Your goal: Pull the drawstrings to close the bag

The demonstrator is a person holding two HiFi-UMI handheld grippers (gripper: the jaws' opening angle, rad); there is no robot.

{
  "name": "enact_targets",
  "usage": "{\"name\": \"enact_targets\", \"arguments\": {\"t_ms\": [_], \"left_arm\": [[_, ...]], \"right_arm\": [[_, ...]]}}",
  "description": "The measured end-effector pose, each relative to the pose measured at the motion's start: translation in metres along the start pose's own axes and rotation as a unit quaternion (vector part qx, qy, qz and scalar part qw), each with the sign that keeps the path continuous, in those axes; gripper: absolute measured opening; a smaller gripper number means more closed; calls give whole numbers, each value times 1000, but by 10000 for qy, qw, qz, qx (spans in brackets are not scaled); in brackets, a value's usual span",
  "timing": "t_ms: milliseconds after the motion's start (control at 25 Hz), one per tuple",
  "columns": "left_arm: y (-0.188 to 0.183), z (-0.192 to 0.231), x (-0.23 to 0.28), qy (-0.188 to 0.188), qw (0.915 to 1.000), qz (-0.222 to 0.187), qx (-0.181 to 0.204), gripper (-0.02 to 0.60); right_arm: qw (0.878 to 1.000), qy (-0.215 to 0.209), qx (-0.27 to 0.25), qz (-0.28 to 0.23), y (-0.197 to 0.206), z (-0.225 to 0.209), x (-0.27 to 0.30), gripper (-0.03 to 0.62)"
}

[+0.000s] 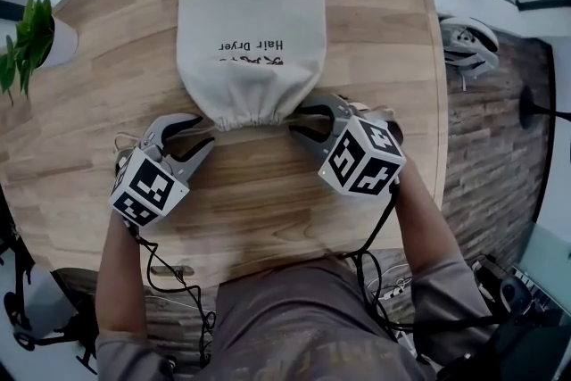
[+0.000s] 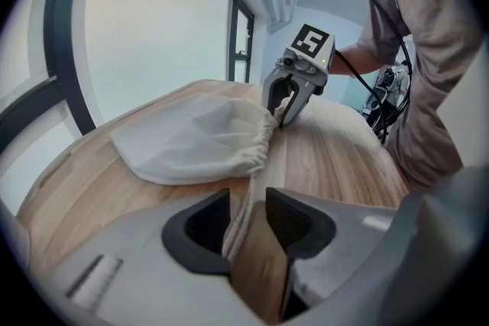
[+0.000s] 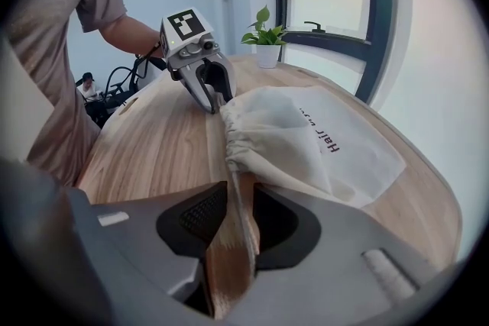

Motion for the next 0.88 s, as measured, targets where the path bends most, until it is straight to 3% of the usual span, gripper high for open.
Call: {"name": "enact_targets", "arguments": {"t_ms": [40,160,440,680,880], "left_arm": [[0,0,0,11,10000,34,46,143],[0,-1,1,-3,9996,183,223,20],[0,-3,3,-39,9993,249,264,15],[2,2,-2,-293,9992,241,79,8],[6,-2,-5,-168,9997,60,-165,8]], "right_arm": [[10000,-14,-68,54,0,1,0,135],[9990,-72,-377,228,-1,8,1,84],[9995,9,105,292,-1,5,2,40],[9993,138,222,269,6,0,-3,35],[9989,162,386,214,25,-4,-15,35]]}}
Point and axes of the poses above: the fingertips, and each gripper's own axes: x forward along the fingers, z to its left, y out of its underside, the point moved 1 cm from there along -x, backward along the fingers, and after that the axes turned 10 degrees about y, right-handed, at the moved point
